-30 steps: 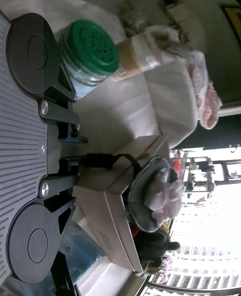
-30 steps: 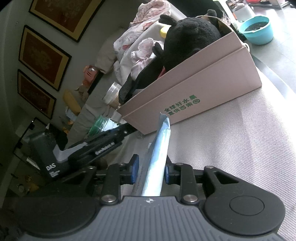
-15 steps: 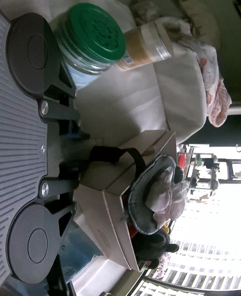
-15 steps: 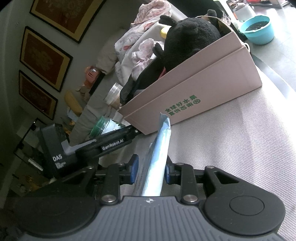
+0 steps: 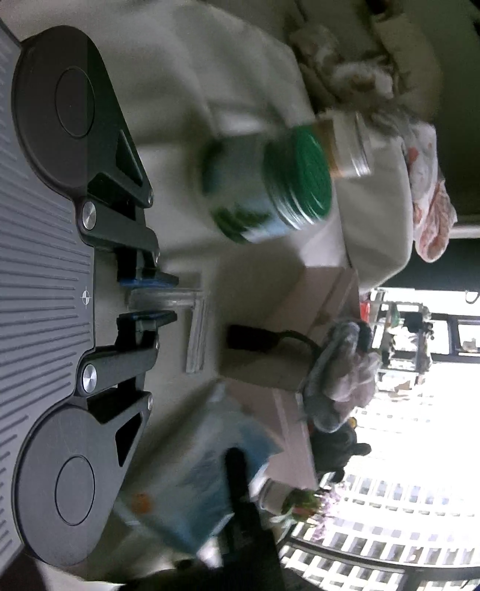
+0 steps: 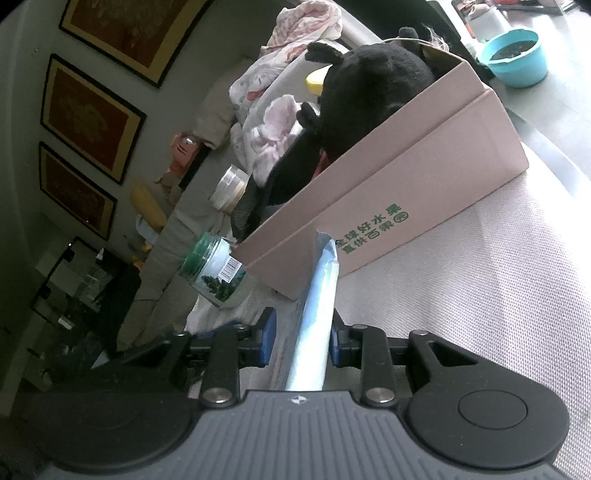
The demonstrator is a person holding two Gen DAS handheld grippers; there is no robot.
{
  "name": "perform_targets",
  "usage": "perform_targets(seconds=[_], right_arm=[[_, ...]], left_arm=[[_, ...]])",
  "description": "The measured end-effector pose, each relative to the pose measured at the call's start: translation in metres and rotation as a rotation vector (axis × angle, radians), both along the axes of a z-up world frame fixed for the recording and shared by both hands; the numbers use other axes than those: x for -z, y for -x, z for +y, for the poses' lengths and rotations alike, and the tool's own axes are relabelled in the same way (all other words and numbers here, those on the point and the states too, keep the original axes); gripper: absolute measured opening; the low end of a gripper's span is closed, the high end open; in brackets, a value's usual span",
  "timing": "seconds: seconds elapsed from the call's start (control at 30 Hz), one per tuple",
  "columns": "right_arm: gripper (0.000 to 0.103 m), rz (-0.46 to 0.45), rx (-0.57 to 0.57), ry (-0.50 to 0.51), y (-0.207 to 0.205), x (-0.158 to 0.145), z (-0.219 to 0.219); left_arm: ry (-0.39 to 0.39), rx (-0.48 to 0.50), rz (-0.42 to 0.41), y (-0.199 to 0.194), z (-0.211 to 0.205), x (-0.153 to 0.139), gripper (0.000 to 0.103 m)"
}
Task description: Organize soft objects
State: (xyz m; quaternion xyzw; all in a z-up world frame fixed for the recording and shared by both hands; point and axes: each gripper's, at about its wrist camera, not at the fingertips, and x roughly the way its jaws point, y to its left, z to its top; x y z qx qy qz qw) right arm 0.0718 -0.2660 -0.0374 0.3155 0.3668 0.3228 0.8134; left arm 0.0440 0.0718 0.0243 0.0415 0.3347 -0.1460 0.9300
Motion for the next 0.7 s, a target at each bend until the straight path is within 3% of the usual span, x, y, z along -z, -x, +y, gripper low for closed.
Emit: perform_targets(seconds=[0.13, 0.2, 0.3, 0.37, 0.4, 0.53, 0.63, 0.7], right_arm=[[0.028, 0.0, 0.015, 0.036, 0.001, -0.004, 0.006], [0.033, -0.003, 0.029, 0.047, 0.004, -0.006, 0.01], [0.061, -0.028, -0.005, 0.034, 0.008, -0.012, 0.017], [0.093, -0.037, -0.069, 0.046, 0.011, -0.019, 0.027], [0.1, -0.035, -0.106, 0.062, 0.013, -0.023, 0.034], [0.103, -0.045, -0.124, 0.152, 0.022, -0.032, 0.054], [0.103, -0.008, -0.092, 0.163, 0.021, -0.036, 0.055], [0.103, 0.007, -0.057, 0.231, 0.023, -0.044, 0.057]], left_arm=[[0.033, -0.006, 0.025, 0.018, 0.013, -0.002, 0.016], [0.039, -0.009, 0.035, 0.024, 0.012, -0.003, 0.017], [0.034, -0.014, 0.036, 0.023, 0.007, -0.004, 0.018], [0.043, -0.013, 0.034, 0.023, 0.006, -0.003, 0.019], [0.046, -0.014, 0.033, 0.021, 0.005, -0.003, 0.019], [0.05, -0.02, 0.028, 0.018, 0.002, -0.001, 0.019], [0.042, -0.012, 0.012, 0.02, 0.001, 0.001, 0.019], [0.05, -0.019, 0.002, 0.022, 0.002, 0.002, 0.019]])
